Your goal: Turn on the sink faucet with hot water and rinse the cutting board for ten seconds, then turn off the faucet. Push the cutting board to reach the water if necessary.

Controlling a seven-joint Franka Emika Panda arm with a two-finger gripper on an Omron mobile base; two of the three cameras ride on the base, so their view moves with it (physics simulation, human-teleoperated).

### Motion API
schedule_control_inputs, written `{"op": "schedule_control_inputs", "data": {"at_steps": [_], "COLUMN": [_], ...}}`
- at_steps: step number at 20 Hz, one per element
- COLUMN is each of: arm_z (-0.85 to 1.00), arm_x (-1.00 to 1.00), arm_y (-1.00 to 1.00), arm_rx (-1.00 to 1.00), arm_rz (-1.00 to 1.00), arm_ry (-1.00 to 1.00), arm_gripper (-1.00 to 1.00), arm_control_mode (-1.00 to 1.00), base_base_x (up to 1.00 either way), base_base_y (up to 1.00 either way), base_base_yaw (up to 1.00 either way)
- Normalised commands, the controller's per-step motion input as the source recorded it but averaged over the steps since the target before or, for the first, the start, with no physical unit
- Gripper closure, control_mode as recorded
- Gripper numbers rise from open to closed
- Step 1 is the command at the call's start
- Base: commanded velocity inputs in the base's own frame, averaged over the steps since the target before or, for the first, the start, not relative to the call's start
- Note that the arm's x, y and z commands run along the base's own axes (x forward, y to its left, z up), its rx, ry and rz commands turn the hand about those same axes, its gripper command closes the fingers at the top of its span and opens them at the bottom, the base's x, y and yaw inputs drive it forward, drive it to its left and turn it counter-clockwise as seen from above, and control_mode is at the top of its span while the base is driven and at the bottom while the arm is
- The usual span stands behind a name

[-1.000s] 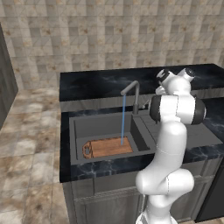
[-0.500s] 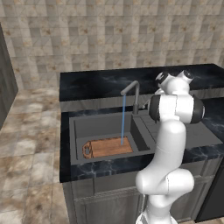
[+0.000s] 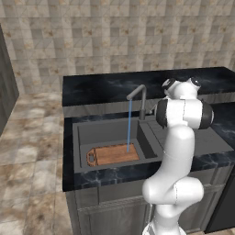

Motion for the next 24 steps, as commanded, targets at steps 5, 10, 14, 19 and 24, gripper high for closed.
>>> {"op": "schedule_control_inputs", "data": {"at_steps": [5, 10, 14, 19, 24], "arm_z": [-0.03, 0.0, 0.0, 0.0, 0.0], "arm_x": [0.01, 0.12, 0.23, 0.23, 0.28], "arm_y": [0.05, 0.03, 0.1, 0.01, 0.0], "arm_rx": [0.0, 0.0, 0.0, 0.0, 0.0], "arm_rz": [0.0, 0.0, 0.0, 0.0, 0.0], "arm_ry": [0.0, 0.0, 0.0, 0.0, 0.0], "arm_gripper": [-1.0, -1.0, -1.0, -1.0, -1.0], "arm_control_mode": [-1.0, -1.0, -1.0, -1.0, -1.0], "base_base_x": [0.0, 0.0, 0.0, 0.0, 0.0], "base_base_y": [0.0, 0.0, 0.0, 0.0, 0.0], "base_base_yaw": [0.0, 0.0, 0.0, 0.0, 0.0]}}
